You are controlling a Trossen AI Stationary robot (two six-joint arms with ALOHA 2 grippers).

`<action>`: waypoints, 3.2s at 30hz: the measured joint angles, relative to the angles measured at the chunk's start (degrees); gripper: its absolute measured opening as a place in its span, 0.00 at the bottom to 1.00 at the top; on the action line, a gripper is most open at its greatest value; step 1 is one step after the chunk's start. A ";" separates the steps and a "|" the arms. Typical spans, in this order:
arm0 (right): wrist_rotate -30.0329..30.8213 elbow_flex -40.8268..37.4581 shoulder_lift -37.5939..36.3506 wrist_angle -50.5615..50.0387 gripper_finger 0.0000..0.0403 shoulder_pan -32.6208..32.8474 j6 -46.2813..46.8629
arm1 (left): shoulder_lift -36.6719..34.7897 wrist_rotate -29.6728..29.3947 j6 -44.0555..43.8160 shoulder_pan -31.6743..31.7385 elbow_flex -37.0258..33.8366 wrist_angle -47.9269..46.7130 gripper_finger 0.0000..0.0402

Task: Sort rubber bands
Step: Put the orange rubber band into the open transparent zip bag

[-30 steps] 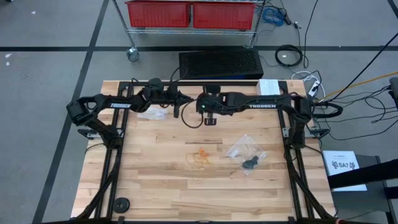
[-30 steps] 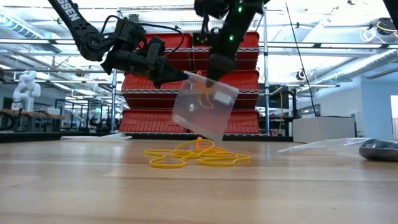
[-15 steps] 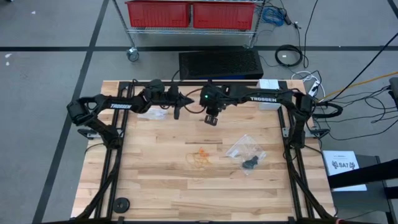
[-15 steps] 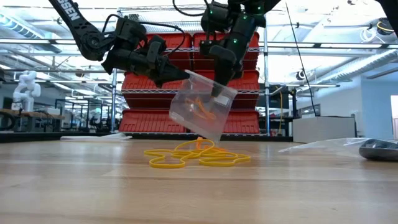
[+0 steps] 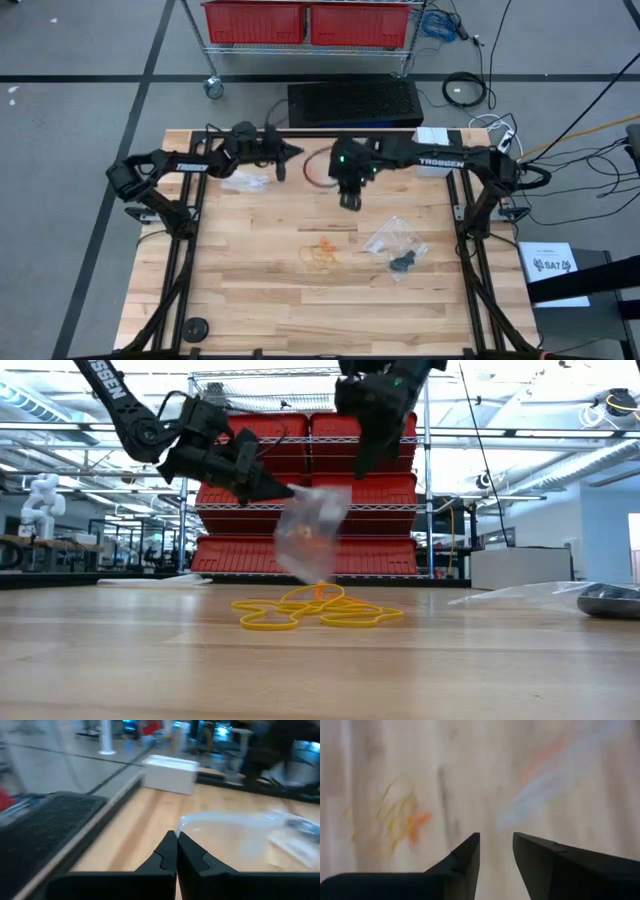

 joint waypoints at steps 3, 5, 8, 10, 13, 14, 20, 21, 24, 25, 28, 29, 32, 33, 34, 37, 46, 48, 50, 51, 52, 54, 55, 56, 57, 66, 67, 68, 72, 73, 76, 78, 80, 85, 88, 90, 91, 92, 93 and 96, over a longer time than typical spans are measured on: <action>-2.46 -2.35 0.08 2.66 0.28 2.45 2.78 | -0.02 0.55 -0.10 1.90 -0.99 1.12 0.00; -6.29 -5.56 0.68 5.68 0.28 3.75 6.04 | -0.02 1.78 -0.08 3.00 -1.59 0.96 0.00; -11.91 -11.74 2.15 15.91 0.28 5.40 11.82 | -0.02 1.98 -0.10 4.76 -2.02 0.89 0.00; -14.96 -15.24 3.11 22.24 0.28 6.20 15.68 | -0.02 2.74 -0.19 5.27 -2.07 0.96 0.00; -17.80 -18.73 4.97 28.80 0.28 6.98 20.77 | -0.02 3.48 -0.52 5.37 -2.09 0.80 0.00; -17.93 -19.51 5.63 30.69 0.28 7.04 22.21 | -0.02 3.48 -0.95 5.41 -2.09 0.80 0.00; -18.10 -20.27 10.35 34.30 0.36 7.57 28.40 | -0.02 3.71 -1.19 5.24 -2.11 0.80 0.00; -18.18 -20.27 11.29 34.49 0.38 7.59 29.37 | -0.02 3.74 -1.19 5.25 -2.11 0.80 0.00; -19.57 -20.27 13.32 35.51 0.43 7.64 31.63 | -0.02 3.72 -1.31 5.25 -2.11 0.83 0.00; -19.69 -20.27 13.72 35.84 0.45 7.62 32.14 | -0.02 3.72 -1.35 5.24 -2.11 0.82 0.00; -19.60 -20.29 14.46 37.96 0.48 7.59 33.33 | -0.02 3.74 -1.45 5.22 -2.13 0.82 0.00; -19.40 -20.27 14.42 38.79 0.48 7.59 33.90 | -0.02 3.73 -1.46 5.22 -2.13 0.78 0.00; -18.27 -20.25 14.33 39.45 0.47 7.59 35.21 | -0.02 3.72 -1.48 5.22 -2.13 0.82 0.00; -17.62 -20.27 14.35 39.22 0.46 7.59 35.44 | -0.02 3.72 -1.48 5.22 -2.13 0.80 0.00; -17.23 -20.27 14.35 39.26 0.45 7.59 35.49 | -0.02 3.74 -1.48 5.22 -2.13 0.74 0.00; -16.00 -20.27 14.45 39.22 0.40 7.78 35.88 | -0.02 3.73 -1.48 5.22 -2.13 0.76 0.00; -14.55 -20.00 16.53 38.56 0.09 8.33 33.97 | -0.02 3.74 -1.48 5.22 -2.13 0.60 0.00; -14.31 -20.04 15.68 37.56 0.03 8.16 32.36 | -0.02 3.74 -1.48 5.22 -2.13 0.58 0.00; -13.16 -19.51 14.03 35.13 0.02 8.00 30.00 | -0.02 3.74 -1.38 5.22 -2.13 0.60 0.00; -12.01 -18.72 12.92 34.55 0.02 7.86 28.69 | -0.02 3.77 -1.37 5.22 -2.13 0.58 0.00; -11.02 -17.80 11.57 34.03 0.02 7.60 27.32 | -0.02 3.83 -1.37 5.22 -2.13 0.62 0.00; -8.33 -16.35 9.14 31.90 0.02 6.84 25.01 | -0.02 3.87 -1.35 5.22 -2.13 0.66 0.00; -7.10 -15.68 8.35 30.85 0.01 6.48 23.88 | -0.02 3.87 -1.35 5.22 -2.13 0.64 0.00; -5.73 -15.12 7.66 30.13 0.01 6.12 22.74 | -0.02 3.87 -1.33 5.22 -2.13 0.64 0.00; -4.49 -14.62 6.91 29.67 0.01 5.81 21.70 | -0.02 3.89 -1.33 5.22 -2.13 0.73 0.00; 11.50 -7.60 1.12 27.66 0.00 3.58 7.33 | -0.02 4.83 -1.07 4.94 -2.13 0.84 0.00; 13.76 -6.68 0.71 27.83 0.00 3.34 5.23 | -0.02 4.83 -0.97 4.84 -2.13 0.80 0.00; 15.87 -5.74 0.46 28.18 0.00 3.12 3.23 | -0.02 4.83 -0.92 4.69 -2.13 0.76 0.00; 19.94 -3.38 0.69 27.29 0.00 1.33 -3.35 | -0.02 4.83 0.05 3.90 -2.13 0.80 0.00; 19.92 -3.28 0.71 28.02 0.00 0.67 -4.37 | -0.02 4.85 0.07 3.64 -2.13 0.81 0.00; 19.95 -2.98 0.64 29.03 0.00 -1.44 -6.09 | -0.02 4.85 0.10 3.57 -2.11 0.80 0.00; 19.96 -3.00 0.70 28.06 0.00 -2.82 -6.50 | -0.02 4.84 0.10 3.58 -2.05 0.83 0.00; 19.87 -3.00 1.04 28.07 0.00 -4.00 -6.60 | -0.02 4.83 0.10 3.58 -2.02 0.82 0.00; 19.83 -3.00 1.94 28.20 0.00 -5.74 -8.93 | -0.02 4.83 0.10 3.58 -2.02 0.82 0.00; 19.76 -3.05 2.45 28.08 0.00 -6.16 -9.31 | -0.02 4.83 0.10 3.58 -2.02 0.80 0.00; 19.75 -3.07 2.46 28.27 0.00 -6.38 -10.17 | -0.02 4.83 0.10 3.58 -2.00 0.80 0.00; 19.79 -3.07 2.45 28.63 0.00 -6.39 -10.59 | -0.02 4.83 0.10 3.58 -2.00 0.79 0.00; 19.87 -3.07 2.43 29.02 0.00 -6.39 -10.78 | -0.02 4.83 0.10 3.58 -2.00 0.80 0.00; 19.87 -3.03 2.35 29.06 0.00 -6.39 -10.85 | -0.02 4.83 0.10 3.58 -2.00 0.80 0.00; 19.89 -2.06 2.17 28.87 0.00 -6.39 -11.08 | -0.02 4.83 0.10 3.58 -2.00 0.79 0.00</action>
